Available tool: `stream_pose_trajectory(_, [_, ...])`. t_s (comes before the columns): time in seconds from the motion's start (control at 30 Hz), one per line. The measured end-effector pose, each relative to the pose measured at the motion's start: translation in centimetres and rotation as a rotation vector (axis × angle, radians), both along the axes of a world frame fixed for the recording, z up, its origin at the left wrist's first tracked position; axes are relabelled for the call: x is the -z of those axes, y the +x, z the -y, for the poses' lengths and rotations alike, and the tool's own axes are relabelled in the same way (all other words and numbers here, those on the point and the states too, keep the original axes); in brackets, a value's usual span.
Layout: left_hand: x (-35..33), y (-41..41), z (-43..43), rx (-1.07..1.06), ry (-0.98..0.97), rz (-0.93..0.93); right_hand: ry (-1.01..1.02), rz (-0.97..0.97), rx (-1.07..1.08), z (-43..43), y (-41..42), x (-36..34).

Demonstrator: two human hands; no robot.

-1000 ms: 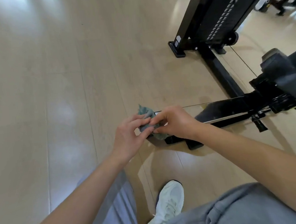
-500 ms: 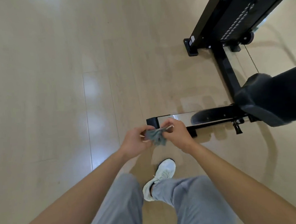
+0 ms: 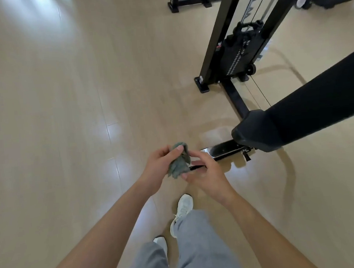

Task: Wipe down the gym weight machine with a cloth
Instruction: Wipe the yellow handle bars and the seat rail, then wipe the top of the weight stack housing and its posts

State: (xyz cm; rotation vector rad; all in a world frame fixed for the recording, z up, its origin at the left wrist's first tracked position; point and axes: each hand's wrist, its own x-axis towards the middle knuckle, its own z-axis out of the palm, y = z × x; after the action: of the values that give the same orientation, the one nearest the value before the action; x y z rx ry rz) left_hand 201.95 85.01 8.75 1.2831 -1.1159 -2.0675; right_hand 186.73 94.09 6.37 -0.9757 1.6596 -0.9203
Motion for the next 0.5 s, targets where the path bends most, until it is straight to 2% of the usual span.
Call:
stream_pose_trajectory(0.1, [-4.1,-1.3,0.7,-0.025,0.081,-0.047,-0.092,-0.041,0.048,1.0,-0.5,-3.7])
stream_pose_trajectory(0.2, [-6.7,-2.4,1.4,-0.017,0.074,-0.038,-0.168,-0.026,0.117,2.1,-2.3,-6.5])
stream_pose_trajectory(0.3, [-8.7,-3.4,1.9,0.053,-0.041,0.054,-0.233,-0.019,0.108,2.8,-4.4,-9.1])
stream_pose_trajectory(0.43, [-11.1,-5.3,2.7,0.109,-0.245,0.183,-0.218,-0.061,0.152,3.5,-7.0,-11.0])
stream_pose_trajectory(0.5, [-11.5,-6.3,3.5,0.133,-0.281,0.22,-0.215,-0.041,0.203,3.9,-8.1,-12.0])
